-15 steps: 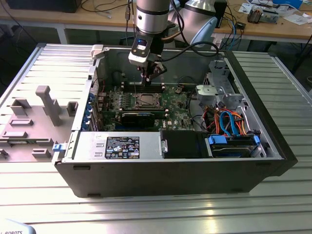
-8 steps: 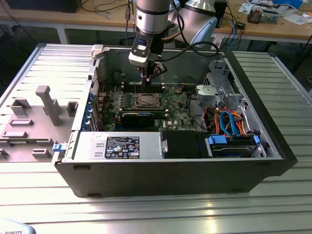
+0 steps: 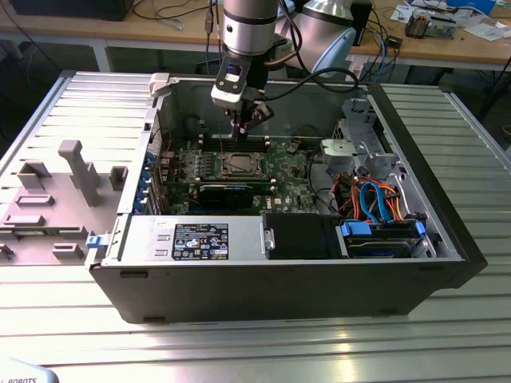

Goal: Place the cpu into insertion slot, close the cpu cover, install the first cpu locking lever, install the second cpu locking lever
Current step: 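Install the first cpu locking lever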

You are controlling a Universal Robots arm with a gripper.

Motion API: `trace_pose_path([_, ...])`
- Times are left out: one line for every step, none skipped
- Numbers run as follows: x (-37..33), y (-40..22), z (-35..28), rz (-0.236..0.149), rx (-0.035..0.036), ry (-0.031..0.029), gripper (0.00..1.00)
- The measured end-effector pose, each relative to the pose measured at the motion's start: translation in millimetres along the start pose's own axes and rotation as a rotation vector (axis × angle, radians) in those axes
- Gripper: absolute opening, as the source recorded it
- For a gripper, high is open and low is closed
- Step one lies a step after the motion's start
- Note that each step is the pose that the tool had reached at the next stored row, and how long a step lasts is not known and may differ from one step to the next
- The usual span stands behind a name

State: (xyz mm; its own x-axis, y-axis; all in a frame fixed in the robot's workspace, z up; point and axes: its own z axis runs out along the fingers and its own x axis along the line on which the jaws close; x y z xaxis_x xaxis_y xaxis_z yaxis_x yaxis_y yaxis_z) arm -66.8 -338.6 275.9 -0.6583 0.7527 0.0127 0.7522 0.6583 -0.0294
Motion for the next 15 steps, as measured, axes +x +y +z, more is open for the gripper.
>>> trace_pose_path([0.0, 0.0, 0.0, -0.001, 0.0001, 0.0, 0.11])
trace_pose_path([0.0, 0.0, 0.0, -0.001, 0.0001, 0.0, 0.11])
trace_pose_path([0.0, 0.0, 0.0, -0.002, 0.0001, -0.0001, 0.11])
trace_pose_path([0.0, 0.0, 0.0, -0.003, 0.0001, -0.0001, 0.11])
trace_pose_path([0.0, 0.0, 0.0, -0.004, 0.0001, -0.0001, 0.11])
trace_pose_path([0.0, 0.0, 0.0, -0.005, 0.0002, -0.0001, 0.11])
trace_pose_path([0.0, 0.0, 0.0, -0.006, 0.0001, -0.0001, 0.11])
trace_pose_path([0.0, 0.0, 0.0, -0.006, 0.0001, -0.0002, 0.11])
trace_pose_path([0.0, 0.0, 0.0, -0.007, 0.0001, -0.0002, 0.11])
trace_pose_path([0.0, 0.0, 0.0, -0.008, 0.0002, -0.0002, 0.11])
trace_pose_path([0.0, 0.0, 0.0, -0.009, 0.0002, -0.0002, 0.11])
trace_pose_path([0.0, 0.0, 0.0, -0.01, 0.0002, -0.0003, 0.11])
trace_pose_path([0.0, 0.0, 0.0, -0.011, 0.0002, -0.0003, 0.11])
trace_pose_path([0.0, 0.0, 0.0, -0.012, 0.0002, -0.0004, 0.11])
trace_pose_path([0.0, 0.0, 0.0, -0.013, 0.0002, -0.0004, 0.11])
